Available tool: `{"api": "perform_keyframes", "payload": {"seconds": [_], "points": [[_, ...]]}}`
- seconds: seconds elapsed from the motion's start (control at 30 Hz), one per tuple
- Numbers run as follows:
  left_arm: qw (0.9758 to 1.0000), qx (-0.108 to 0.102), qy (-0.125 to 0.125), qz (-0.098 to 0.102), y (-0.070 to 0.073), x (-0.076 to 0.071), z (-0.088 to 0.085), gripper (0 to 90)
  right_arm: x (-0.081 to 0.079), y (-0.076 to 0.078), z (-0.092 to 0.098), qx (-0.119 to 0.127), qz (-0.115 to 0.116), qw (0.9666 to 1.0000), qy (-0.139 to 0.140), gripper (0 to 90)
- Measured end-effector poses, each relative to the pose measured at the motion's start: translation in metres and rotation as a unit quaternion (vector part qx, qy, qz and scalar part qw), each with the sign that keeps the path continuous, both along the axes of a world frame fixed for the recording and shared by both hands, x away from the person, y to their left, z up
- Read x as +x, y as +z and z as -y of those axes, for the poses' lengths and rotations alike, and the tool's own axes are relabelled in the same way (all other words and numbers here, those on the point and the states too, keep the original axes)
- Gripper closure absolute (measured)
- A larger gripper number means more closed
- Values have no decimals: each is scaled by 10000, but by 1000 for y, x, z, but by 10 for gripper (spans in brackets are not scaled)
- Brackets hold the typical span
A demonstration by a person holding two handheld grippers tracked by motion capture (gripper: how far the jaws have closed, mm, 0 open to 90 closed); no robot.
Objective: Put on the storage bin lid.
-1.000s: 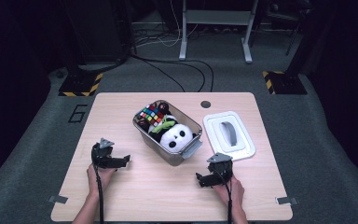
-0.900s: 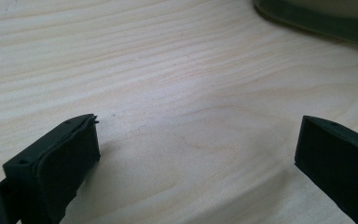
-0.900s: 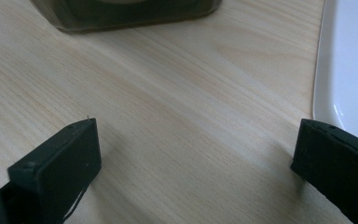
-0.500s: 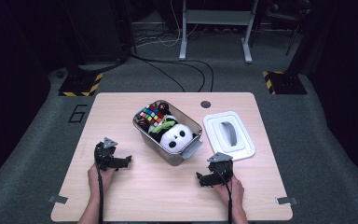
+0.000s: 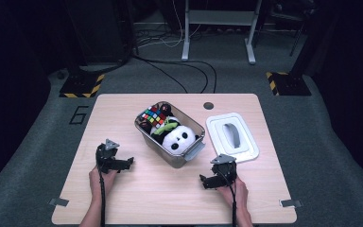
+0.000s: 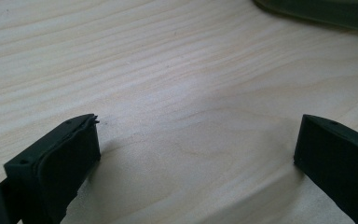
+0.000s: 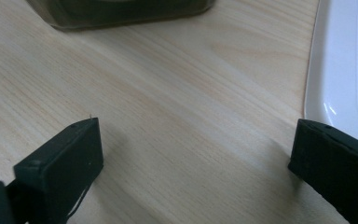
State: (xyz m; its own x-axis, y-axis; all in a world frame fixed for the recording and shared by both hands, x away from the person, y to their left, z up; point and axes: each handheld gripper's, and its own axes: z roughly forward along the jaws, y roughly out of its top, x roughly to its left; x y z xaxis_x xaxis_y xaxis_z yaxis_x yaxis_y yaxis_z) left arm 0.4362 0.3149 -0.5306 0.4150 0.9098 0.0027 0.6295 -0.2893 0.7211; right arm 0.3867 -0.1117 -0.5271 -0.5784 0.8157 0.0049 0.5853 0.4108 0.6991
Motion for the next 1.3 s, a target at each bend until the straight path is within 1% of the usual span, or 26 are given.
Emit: {"api": "perform_keyframes", "payload": {"seconds": [0.1,0.13,0.17,0.2,0.23,0.37,0.4,0.43,0.47,0.5,0.53,0.57,0.67,0.7,0.73,0.83,0.87,0.93,0.97,1.0,1.03,1.07,1.13,1.2,1.27,1.3], "points": [[10000,5,0,0,0,0,0,0,1,3,3,-55,30,10000,12,13],[10000,7,-2,0,0,0,0,0,3,6,9,59,87,9999,25,14],[10000,-2,4,3,0,0,0,0,3,6,9,59,87,9999,25,14],[10000,3,0,0,0,0,0,0,3,12,12,97,89,9998,-131,11],[10000,6,-2,-1,0,0,0,0,5,14,16,87,138,9998,-84,12],[10000,1,1,2,0,0,0,0,14,28,29,171,228,9991,-325,13],[10000,1,1,2,0,0,0,0,18,31,33,150,296,9988,-358,14],[10000,0,2,2,0,0,0,0,22,34,37,133,317,9985,-436,15],[10000,0,2,2,0,0,0,0,22,34,37,133,317,9985,-436,15],[10000,2,-1,0,0,0,0,0,32,39,44,77,377,9978,-547,17],[10000,-1,-1,2,0,0,0,0,35,40,47,42,390,9976,-577,16],[10000,-8,-3,0,0,0,0,0,40,41,49,44,389,9968,-695,16],[10000,-1,-2,3,0,0,0,0,54,45,57,-40,361,9961,-800,20],[10000,-1,-2,3,0,0,0,0,54,45,57,-40,361,9961,-800,20],[10000,-8,-3,0,0,0,0,0,63,47,61,-44,294,9953,-922,24],[10000,-8,-3,1,0,0,0,0,70,48,65,-51,279,9947,-990,28],[10000,-1,-2,3,0,0,0,0,78,49,68,-23,242,9941,-1053,37],[10000,-1,-3,2,0,0,0,0,81,50,69,-13,199,9943,-1045,38],[10000,-1,-1,3,0,0,0,0,85,50,70,6,173,9941,-1067,40],[10000,-2,0,3,0,0,0,0,93,50,70,-46,178,9943,-1054,49],[10000,-2,-1,3,0,0,0,0,97,51,69,-2,121,9940,-1088,52],[10000,0,-3,2,0,0,0,0,101,51,68,-45,115,9939,-1092,57],[10000,-10,-1,-1,0,0,0,0,110,53,67,-93,79,9935,-1135,88],[10000,-10,-3,0,0,0,0,0,118,55,68,-53,77,9932,-1162,133],[10000,-8,-3,-1,0,0,0,0,126,54,69,-81,-42,9918,-1277,167],[10000,-4,-5,-2,0,0,0,0,131,53,71,-96,-88,9916,-1289,204]]}}
